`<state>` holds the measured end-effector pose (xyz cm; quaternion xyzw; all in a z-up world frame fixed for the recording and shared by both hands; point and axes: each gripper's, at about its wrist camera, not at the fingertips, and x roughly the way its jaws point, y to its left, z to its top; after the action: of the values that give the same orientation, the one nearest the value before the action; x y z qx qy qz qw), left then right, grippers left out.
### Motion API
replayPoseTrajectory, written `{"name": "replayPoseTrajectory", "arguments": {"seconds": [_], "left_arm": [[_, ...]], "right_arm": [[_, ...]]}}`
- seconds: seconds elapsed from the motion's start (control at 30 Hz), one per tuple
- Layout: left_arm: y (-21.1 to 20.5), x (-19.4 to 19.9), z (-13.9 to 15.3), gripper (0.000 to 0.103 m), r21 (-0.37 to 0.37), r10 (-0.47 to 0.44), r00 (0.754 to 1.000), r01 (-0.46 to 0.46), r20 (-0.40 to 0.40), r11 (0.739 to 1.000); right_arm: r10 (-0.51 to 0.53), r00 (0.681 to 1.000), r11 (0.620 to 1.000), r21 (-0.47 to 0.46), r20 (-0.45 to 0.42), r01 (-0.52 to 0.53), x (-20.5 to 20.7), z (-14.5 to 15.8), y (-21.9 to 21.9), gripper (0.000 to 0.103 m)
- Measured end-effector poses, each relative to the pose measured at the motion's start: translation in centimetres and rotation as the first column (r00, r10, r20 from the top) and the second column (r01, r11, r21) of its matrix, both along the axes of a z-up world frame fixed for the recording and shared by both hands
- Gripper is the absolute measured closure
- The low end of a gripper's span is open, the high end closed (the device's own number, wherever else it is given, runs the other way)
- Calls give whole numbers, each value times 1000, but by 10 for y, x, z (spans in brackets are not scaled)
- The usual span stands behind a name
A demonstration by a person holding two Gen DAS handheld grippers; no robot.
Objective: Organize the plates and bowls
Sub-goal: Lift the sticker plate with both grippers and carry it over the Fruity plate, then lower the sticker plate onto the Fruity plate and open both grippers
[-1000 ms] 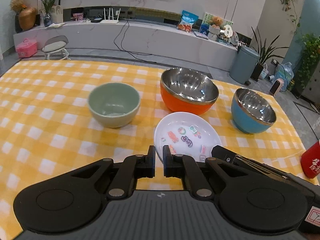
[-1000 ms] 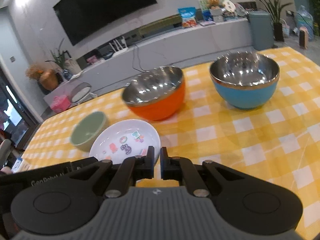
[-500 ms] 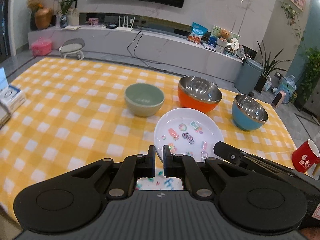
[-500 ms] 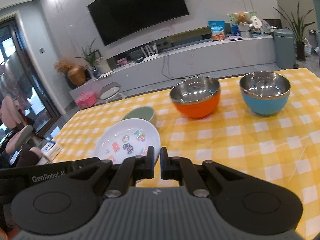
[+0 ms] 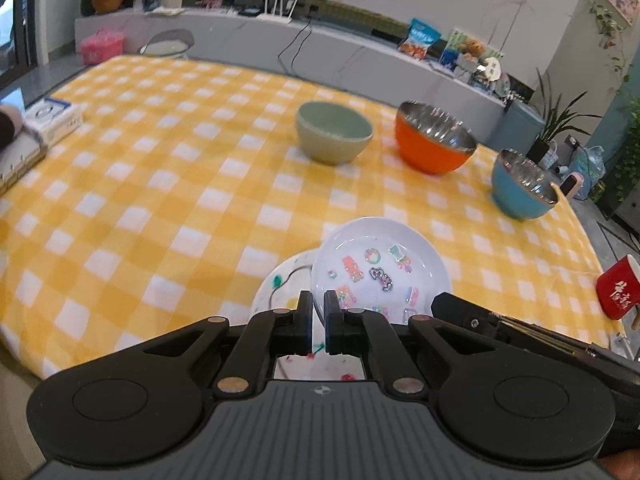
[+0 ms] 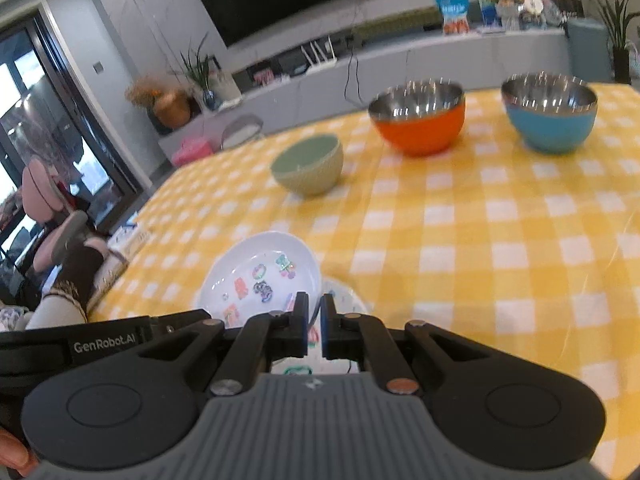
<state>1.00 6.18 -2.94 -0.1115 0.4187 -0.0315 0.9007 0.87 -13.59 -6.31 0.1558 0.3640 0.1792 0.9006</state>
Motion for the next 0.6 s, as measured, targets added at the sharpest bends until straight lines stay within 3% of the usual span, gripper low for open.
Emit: {"name": "replayPoseTrajectory", "arguments": {"seconds": [0.43, 0.6], "left_arm": [[-1, -2, -13, 98, 25, 4, 989, 0, -147, 1000], [-3, 0, -17, 98, 36, 8, 986, -2, -169, 999]], "right_arm": [[21, 980, 999, -22, -196, -26, 5, -21, 6, 100], [26, 976, 999, -21, -214, -31, 5, -25, 6, 100]]}}
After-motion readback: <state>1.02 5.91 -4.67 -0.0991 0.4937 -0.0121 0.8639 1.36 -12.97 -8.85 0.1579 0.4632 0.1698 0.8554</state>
